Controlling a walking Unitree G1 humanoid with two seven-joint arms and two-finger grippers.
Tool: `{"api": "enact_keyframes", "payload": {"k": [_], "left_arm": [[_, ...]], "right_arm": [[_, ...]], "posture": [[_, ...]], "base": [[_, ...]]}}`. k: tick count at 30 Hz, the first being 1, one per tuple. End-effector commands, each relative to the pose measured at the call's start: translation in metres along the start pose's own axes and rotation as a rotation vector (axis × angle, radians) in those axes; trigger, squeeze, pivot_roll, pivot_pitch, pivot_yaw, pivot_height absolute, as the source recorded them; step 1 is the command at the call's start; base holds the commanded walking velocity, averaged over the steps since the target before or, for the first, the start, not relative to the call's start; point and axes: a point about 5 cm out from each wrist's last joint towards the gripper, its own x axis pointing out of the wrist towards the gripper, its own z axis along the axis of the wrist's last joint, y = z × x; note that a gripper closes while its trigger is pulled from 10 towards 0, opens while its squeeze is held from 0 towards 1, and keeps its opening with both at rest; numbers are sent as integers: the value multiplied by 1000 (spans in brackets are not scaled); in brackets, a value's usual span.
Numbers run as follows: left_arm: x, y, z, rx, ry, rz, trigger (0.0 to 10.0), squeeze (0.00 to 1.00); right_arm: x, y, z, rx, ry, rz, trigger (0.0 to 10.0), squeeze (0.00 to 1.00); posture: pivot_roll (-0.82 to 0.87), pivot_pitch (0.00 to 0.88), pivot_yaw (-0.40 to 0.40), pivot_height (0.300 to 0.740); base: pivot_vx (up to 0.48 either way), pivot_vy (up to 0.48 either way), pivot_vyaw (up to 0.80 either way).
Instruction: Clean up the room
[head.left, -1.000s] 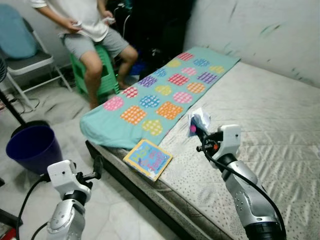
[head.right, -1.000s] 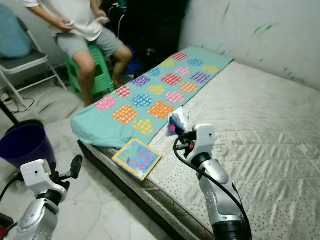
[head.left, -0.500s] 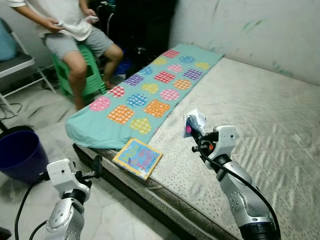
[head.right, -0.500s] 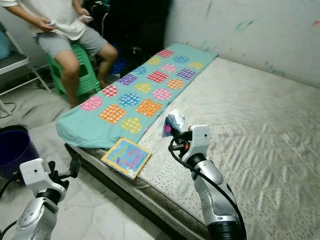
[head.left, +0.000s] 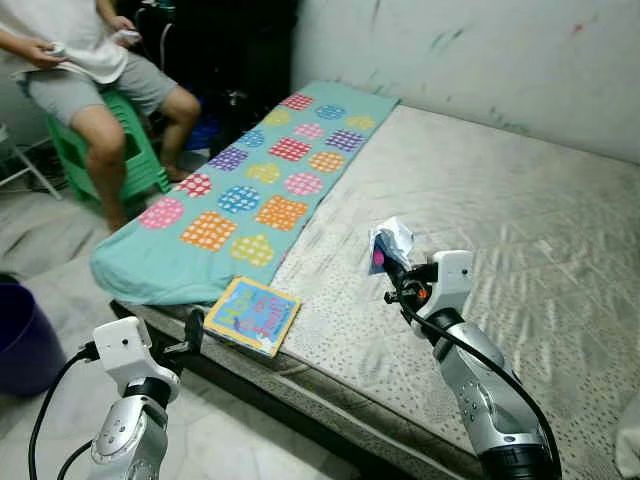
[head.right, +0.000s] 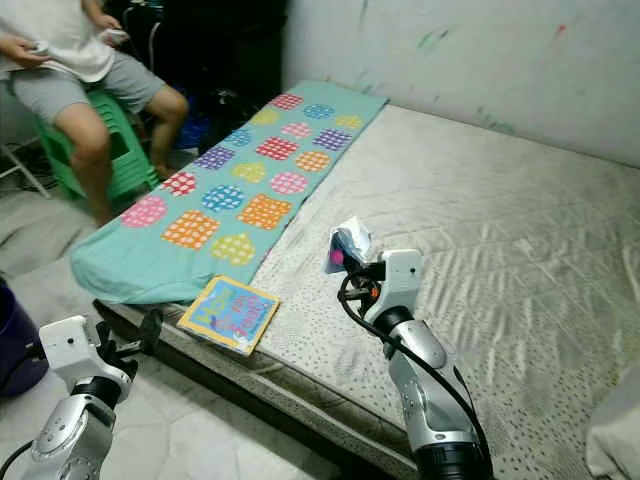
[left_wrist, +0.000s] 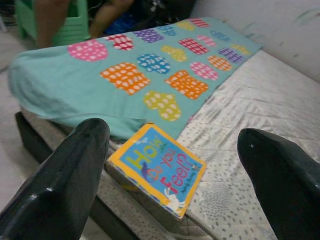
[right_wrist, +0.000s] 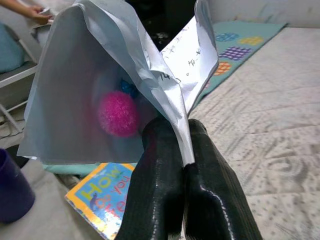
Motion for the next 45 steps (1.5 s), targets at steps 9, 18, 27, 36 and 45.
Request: {"api": "enact_keyframes", "payload": {"k": [9,18,27,36,45], "left_arm": [[3,-2,0,9,11,-11,10000,0],[3,-4,0,11,8,-30,10000,0],[3,-6,1,6,0,-55,10000,0],[3,-5,0,12,13,-41,10000,0],[5,-5,0,15,17,-38,10000,0]], "right_arm": [[0,-5,2,1,1,-17,10000,0],[0,-5,1,2,1,-19,10000,0],[0,-5,2,1,-2,-19,10000,0],[0,-5,1,-2,-3,-19,10000,0],[0,-5,1,3,-2,-24,10000,0]], "posture": [[-81,14,-30,740],[-81,14,-30,740],[-82,14,-27,740],[-83,15,-27,740],[-82,10,-24,740]], "base": [[0,0,-800],[0,0,-800],[0,0,-800],[0,0,-800],[0,0,-800]]}}
